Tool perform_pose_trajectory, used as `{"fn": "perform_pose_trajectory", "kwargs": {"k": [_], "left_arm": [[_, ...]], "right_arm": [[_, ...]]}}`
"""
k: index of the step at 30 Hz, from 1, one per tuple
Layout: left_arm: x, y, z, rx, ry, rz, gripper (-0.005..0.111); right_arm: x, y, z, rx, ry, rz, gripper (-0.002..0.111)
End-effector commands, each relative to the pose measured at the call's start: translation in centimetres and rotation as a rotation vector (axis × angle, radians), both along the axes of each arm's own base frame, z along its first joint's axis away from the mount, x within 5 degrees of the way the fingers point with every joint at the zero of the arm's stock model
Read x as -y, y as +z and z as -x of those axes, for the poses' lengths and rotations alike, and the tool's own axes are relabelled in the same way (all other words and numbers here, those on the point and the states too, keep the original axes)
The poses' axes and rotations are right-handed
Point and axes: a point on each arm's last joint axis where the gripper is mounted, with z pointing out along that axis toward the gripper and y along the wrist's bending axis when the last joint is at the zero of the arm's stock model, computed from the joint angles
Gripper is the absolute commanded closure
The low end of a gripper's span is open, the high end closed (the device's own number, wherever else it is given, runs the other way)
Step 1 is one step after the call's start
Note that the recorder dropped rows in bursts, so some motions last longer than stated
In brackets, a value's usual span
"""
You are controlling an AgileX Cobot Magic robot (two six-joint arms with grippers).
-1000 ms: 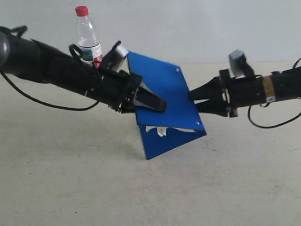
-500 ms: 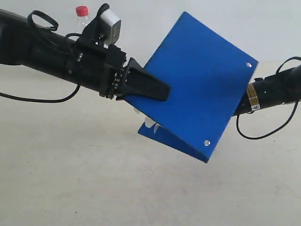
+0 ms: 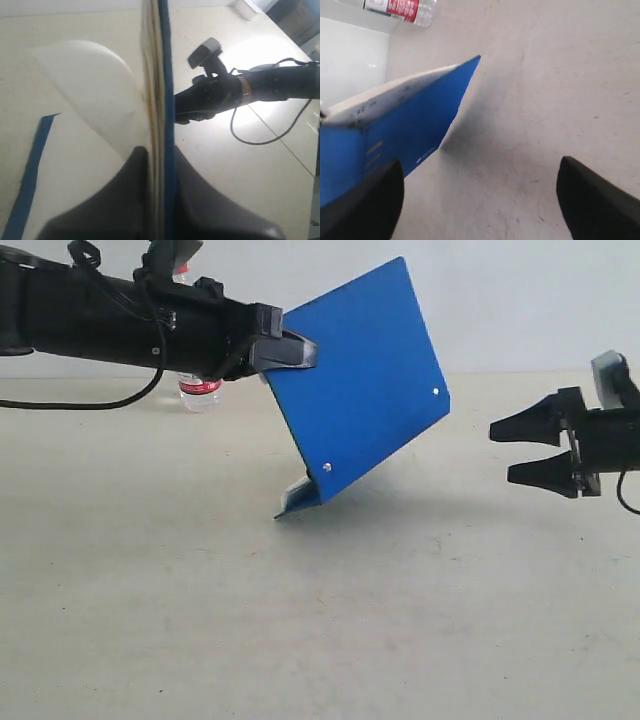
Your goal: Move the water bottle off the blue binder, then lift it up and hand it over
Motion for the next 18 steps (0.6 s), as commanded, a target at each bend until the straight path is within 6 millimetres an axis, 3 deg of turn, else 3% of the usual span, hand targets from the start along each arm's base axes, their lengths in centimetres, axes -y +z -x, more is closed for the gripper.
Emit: {"fn": "perform_pose_trajectory", "kwargs": {"k": [1, 5, 13, 18], "left_arm": [[-0.5, 0.2, -0.8, 0.024, 0.108, -0.013, 0.102], [-0.1, -1.0, -0.9, -0.003, 0.059, -0.017, 0.102], [1.1, -2.1, -1.2, -0.053, -0.006, 0.139, 0.102], [1.3, -2.1, -0.9, -0.044, -0.048, 0.154, 0.102]], "right_arm": [[0.6, 0.5, 0.7, -0.012, -0.016, -0.016, 0.033], [-1.8, 0.9, 1.0, -0.002, 0.037, -0.02, 0.033], [-9.2, 1.3, 1.1, 0.037, 0.183, -0.057, 0.033], [-11.2, 1.0, 0.6, 0.044, 0.142, -0.128, 0.033]]}}
